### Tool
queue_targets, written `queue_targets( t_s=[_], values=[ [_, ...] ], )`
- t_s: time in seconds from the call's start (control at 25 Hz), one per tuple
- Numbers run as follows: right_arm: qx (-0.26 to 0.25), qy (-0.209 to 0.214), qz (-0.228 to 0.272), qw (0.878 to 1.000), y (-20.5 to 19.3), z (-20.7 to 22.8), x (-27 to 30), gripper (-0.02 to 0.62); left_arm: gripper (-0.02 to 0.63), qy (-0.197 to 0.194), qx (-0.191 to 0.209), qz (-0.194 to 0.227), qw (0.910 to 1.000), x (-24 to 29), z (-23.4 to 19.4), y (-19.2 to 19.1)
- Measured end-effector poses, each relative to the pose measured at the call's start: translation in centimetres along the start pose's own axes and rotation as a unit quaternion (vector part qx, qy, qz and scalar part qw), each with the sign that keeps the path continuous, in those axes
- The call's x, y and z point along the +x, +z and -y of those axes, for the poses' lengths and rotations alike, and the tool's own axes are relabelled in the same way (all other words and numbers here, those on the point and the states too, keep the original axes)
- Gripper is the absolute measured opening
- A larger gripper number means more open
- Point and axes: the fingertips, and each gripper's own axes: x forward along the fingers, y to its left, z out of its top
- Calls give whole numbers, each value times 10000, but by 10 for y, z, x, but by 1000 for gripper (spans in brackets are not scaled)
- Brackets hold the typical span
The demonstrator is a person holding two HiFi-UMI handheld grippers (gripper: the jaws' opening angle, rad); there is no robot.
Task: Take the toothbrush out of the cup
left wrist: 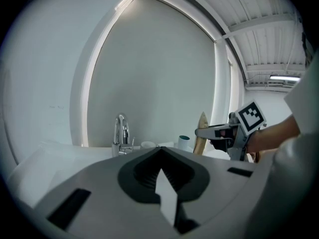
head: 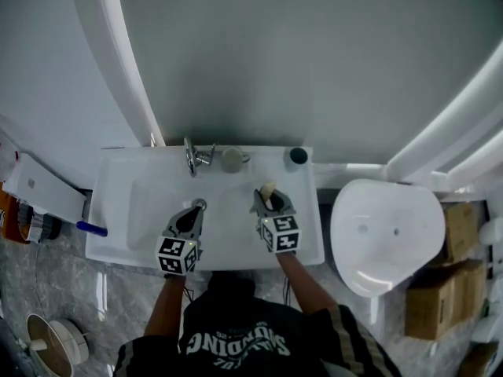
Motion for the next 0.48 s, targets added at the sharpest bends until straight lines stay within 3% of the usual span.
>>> queue_targets(
  t_s=[0.48],
  values=[
    [-13, -151, 64, 9999, -43, 0, -68, 40, 0, -28, 135, 78, 9999, -12, 32, -7]
  ],
)
